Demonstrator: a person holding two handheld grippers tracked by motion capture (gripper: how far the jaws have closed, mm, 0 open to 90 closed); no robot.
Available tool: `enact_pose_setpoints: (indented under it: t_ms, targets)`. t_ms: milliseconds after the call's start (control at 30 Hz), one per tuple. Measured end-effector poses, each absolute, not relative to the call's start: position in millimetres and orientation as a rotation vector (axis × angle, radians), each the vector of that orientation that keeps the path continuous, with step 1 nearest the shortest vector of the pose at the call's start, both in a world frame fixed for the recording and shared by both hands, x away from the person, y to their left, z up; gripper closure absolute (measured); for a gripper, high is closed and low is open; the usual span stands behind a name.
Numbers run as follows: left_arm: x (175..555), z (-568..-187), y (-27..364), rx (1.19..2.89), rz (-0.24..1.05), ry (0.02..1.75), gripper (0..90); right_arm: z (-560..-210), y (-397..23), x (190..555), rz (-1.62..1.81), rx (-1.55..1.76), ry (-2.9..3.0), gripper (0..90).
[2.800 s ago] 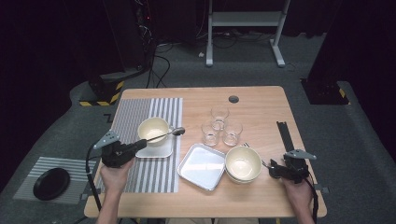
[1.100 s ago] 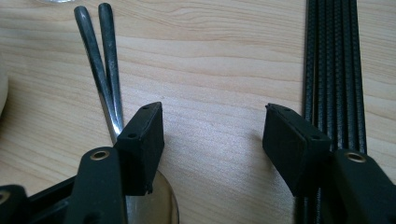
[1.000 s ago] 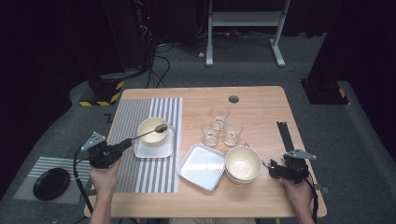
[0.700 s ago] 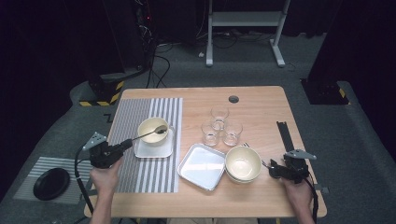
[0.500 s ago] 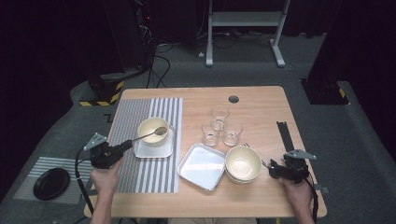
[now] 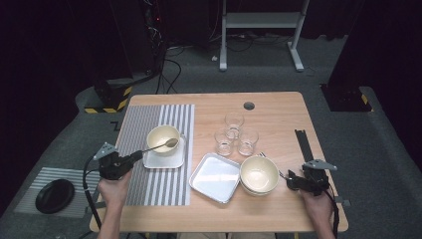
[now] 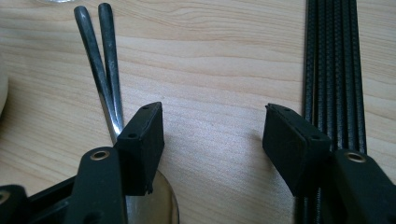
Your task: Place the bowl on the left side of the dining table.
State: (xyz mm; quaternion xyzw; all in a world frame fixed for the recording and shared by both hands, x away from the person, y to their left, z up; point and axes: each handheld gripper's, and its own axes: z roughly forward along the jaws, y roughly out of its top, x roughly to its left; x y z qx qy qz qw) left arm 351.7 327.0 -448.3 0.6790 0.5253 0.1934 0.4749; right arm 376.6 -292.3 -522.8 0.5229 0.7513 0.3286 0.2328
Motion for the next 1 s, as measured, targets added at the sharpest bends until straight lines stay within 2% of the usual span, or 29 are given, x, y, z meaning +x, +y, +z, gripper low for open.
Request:
enact_pose_setpoints:
  t_ms: [633, 1000]
  targets:
    - [357.0, -454.3, 331.0, 1.668, 0.485, 1.313, 88.3, -522.8, -292.2, 376.5, 0.903, 1.438, 2.063, 38.6]
    - [361.2, -457.3, 330.6, 1.673, 0.503, 1.34, 82.4, -522.8, -292.2, 376.5, 0.902, 1.438, 2.062, 38.5]
